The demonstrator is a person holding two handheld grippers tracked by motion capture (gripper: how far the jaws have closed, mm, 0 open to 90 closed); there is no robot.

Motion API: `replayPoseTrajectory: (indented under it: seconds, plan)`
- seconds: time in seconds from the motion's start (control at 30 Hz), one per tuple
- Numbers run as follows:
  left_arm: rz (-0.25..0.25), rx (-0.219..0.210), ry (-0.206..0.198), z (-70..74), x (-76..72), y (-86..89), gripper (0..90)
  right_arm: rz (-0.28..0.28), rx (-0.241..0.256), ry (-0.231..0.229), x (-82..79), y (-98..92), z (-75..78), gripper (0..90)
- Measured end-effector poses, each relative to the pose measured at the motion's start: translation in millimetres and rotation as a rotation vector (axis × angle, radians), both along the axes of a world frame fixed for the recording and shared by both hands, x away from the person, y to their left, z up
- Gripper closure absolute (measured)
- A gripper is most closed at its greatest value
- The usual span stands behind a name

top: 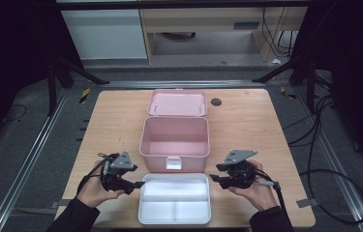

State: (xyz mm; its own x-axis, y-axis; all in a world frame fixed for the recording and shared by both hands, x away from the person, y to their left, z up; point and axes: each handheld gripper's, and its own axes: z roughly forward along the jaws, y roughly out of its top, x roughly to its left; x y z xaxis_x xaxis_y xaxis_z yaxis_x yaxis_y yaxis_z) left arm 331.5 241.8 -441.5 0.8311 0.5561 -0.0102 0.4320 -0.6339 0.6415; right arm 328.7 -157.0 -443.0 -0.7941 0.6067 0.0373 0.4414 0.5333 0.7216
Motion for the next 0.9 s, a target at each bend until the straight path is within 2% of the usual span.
replayPoseTrajectory:
  seconds: [0.07, 0.13, 0.2, 0.23, 0.33, 0.4, 0.5, 0.63, 0.73, 0.9]
  plan:
    - [0.087, -0.031, -0.003, -2.2, 4.4, 10.9, 30.8, -0.076, 0.019, -0.015, 0.5, -9.6, 0.5, 53.1]
    - [0.171, -0.053, -0.003, -6.2, 8.3, 19.6, 30.1, -0.127, 0.025, -0.015, 1.1, -18.2, 1.3, 52.7]
    - [0.229, -0.037, -0.008, -12.2, 11.7, 25.6, 27.9, -0.172, 0.020, -0.026, 2.0, -26.2, 1.6, 45.9]
    - [0.256, -0.024, -0.008, -15.4, 13.4, 28.8, 27.3, -0.189, 0.013, -0.016, 2.9, -30.0, 1.5, 42.9]
    - [0.344, -0.022, -0.006, -23.2, 17.1, 39.9, 26.7, -0.246, -0.013, 0.016, 4.8, -41.0, 0.4, 39.4]
    - [0.379, -0.032, -0.014, -25.3, 18.9, 47.5, 26.4, -0.296, -0.020, 0.015, 4.9, -47.5, -1.4, 35.5]
    - [0.426, -0.052, -0.015, -27.4, 20.9, 56.1, 26.1, -0.356, -0.075, 0.015, 4.6, -58.2, -4.5, 31.5]
    - [0.477, -0.055, -0.013, -29.8, 21.9, 62.6, 24.7, -0.420, -0.084, 0.015, 2.4, -70.6, -5.8, 24.8]
    - [0.510, -0.068, -0.006, -31.8, 22.8, 67.8, 23.3, -0.447, -0.111, 0.016, 0.2, -76.1, -6.4, 24.8]
    - [0.541, -0.085, -0.004, -31.2, 22.9, 72.6, 22.7, -0.443, -0.151, 0.054, -7.7, -79.2, -15.0, 22.9]
